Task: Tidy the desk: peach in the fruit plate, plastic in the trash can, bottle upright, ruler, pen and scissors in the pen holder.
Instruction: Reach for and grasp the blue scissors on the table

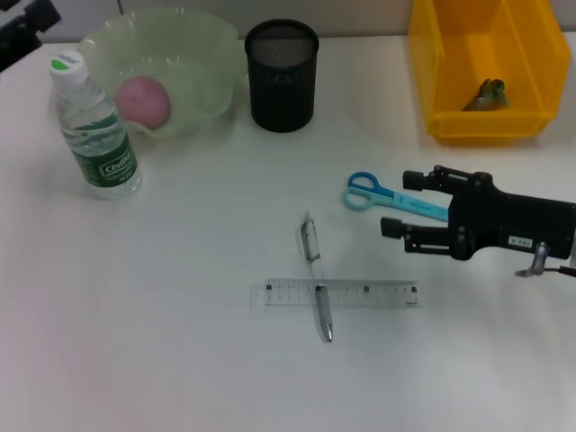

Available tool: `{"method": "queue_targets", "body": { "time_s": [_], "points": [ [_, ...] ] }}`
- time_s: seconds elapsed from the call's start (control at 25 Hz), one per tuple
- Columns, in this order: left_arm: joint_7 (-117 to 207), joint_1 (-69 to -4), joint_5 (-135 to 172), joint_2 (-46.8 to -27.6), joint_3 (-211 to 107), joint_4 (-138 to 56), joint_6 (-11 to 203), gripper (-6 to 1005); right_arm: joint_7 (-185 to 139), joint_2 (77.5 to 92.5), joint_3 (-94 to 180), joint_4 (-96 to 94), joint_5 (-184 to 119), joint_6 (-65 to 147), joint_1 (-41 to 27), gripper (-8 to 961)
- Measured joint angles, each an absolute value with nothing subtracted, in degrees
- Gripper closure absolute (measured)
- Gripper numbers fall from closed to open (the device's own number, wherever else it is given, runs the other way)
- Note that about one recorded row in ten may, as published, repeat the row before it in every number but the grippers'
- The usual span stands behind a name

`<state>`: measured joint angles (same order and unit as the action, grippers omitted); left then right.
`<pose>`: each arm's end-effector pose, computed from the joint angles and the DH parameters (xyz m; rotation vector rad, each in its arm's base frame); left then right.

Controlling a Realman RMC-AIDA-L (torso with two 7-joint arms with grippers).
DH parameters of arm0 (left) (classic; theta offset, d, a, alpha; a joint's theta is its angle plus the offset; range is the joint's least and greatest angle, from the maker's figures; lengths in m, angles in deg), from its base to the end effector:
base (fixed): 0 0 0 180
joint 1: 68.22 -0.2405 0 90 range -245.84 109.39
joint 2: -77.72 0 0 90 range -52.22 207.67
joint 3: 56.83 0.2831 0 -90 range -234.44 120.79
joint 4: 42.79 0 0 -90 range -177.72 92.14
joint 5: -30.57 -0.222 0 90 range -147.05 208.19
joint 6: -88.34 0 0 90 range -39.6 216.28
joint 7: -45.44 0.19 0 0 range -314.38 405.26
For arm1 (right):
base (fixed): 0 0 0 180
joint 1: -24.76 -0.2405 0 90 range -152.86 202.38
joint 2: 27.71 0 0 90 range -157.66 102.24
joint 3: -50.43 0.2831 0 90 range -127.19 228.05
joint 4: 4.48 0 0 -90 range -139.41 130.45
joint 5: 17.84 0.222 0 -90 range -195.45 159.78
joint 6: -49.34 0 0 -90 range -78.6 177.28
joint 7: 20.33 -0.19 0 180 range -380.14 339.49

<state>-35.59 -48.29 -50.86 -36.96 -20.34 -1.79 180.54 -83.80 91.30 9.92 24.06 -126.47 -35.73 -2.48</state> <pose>-0.2874 0.3674 0.0794 -2.1588 -0.5853 -1.1955 0.2946 0.3494 -0.0739 -2.6473 0.5077 0.7375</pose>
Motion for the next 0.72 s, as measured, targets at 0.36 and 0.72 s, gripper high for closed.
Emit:
{"method": "queue_targets", "body": {
  "time_s": [0.36, 0.72],
  "points": [
    [-32.3, -48.3, -60.7, -34.75, -12.1, -4.9, 194.0, 209, -103.6, 89.56, 10.4, 32.5, -128.2, -37.9, -5.4, 159],
    [-21.7, -48.0, -73.7, -37.78, -11.2, -8.2, 192.2, 211, -132.1, 85.9, 3.2, 42.9, -148.1, -38.8, -17.7, 160]
  ]
}}
